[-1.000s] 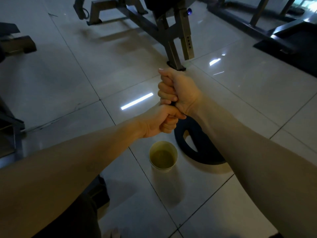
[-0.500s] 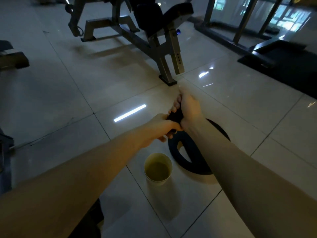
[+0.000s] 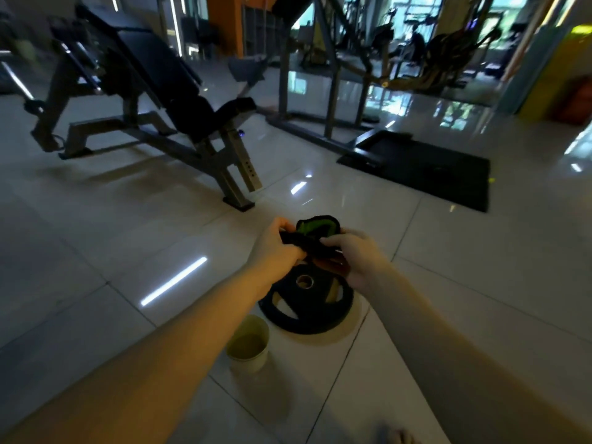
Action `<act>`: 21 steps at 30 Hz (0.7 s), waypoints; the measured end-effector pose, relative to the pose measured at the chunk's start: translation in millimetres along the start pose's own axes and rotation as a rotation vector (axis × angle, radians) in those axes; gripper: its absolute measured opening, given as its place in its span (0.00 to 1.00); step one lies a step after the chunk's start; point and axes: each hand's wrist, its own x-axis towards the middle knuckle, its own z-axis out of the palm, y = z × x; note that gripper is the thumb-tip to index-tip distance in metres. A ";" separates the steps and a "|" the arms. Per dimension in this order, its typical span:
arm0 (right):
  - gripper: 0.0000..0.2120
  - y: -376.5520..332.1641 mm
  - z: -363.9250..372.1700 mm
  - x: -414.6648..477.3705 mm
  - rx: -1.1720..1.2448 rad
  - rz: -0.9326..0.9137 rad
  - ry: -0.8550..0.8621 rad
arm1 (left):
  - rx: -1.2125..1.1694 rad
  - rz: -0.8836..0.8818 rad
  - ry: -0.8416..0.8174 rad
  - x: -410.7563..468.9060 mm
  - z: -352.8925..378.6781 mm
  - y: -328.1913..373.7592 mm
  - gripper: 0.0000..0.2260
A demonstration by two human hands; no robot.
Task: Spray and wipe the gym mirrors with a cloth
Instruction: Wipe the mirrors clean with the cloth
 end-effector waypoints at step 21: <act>0.17 -114.9 -142.1 -371.9 -0.090 -0.512 0.592 | -0.330 0.371 -0.727 -211.1 135.5 214.1 0.08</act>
